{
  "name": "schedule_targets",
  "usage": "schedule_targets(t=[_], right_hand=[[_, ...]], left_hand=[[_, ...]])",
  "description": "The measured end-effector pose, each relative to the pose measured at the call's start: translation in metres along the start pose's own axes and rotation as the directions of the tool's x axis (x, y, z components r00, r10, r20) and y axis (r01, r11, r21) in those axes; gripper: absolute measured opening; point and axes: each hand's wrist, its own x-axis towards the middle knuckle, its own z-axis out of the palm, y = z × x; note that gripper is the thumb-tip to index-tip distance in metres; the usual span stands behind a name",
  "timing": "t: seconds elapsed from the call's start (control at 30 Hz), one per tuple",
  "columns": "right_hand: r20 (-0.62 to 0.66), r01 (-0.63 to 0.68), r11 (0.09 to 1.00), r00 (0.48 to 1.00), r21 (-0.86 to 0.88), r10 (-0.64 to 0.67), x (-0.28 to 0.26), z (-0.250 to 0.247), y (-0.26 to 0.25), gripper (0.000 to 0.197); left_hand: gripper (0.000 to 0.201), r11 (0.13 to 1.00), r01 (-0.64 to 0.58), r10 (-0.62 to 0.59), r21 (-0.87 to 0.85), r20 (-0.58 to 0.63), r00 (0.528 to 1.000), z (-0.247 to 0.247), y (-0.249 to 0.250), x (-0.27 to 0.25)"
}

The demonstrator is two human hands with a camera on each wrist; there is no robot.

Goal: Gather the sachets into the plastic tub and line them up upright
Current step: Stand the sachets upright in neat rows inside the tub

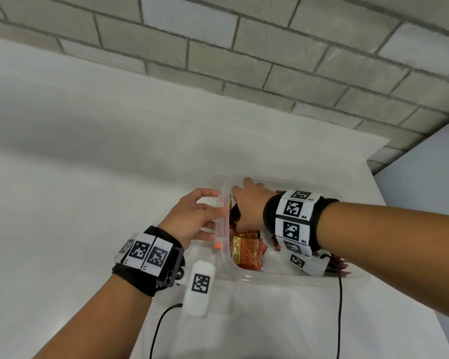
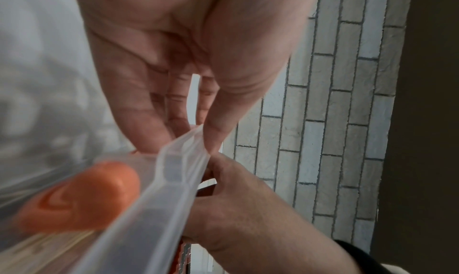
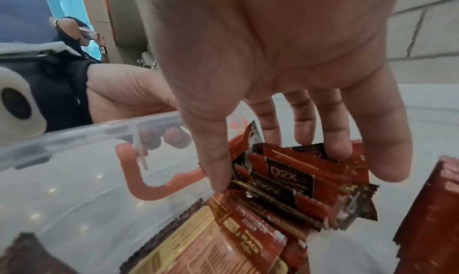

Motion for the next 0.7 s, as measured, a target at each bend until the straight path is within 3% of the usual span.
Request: schedule_targets(t=[0.13,0.3,0.47,0.7], right_hand=[[-0.005,0.002,0.996,1.000,-0.087,-0.002,0.000,0.002,0.002,0.069],[0.170,0.050,0.998,0.985,-0.042,-0.042,0.002,0.008,-0.001,0.082],[0.184,0.095,0.995,0.979,-0.029,-0.088,0.012,0.010,-0.005,0.082],[0.141,0.069,0.998,0.988,-0.006,-0.067,0.020,0.012,-0.002,0.051]], left_hand=[[0.033,1.000,0.002,-0.002,-0.001,0.007,1.000,-0.001,0.000,0.001],[0.034,1.000,0.004,-0.004,0.001,0.007,1.000,-0.001,0.000,0.000],[0.035,1.000,0.003,-0.003,-0.007,0.003,1.000,-0.002,-0.001,0.000],[0.036,1.000,0.007,-0.006,-0.022,0.008,1.000,-0.002,-0.001,0.000]])
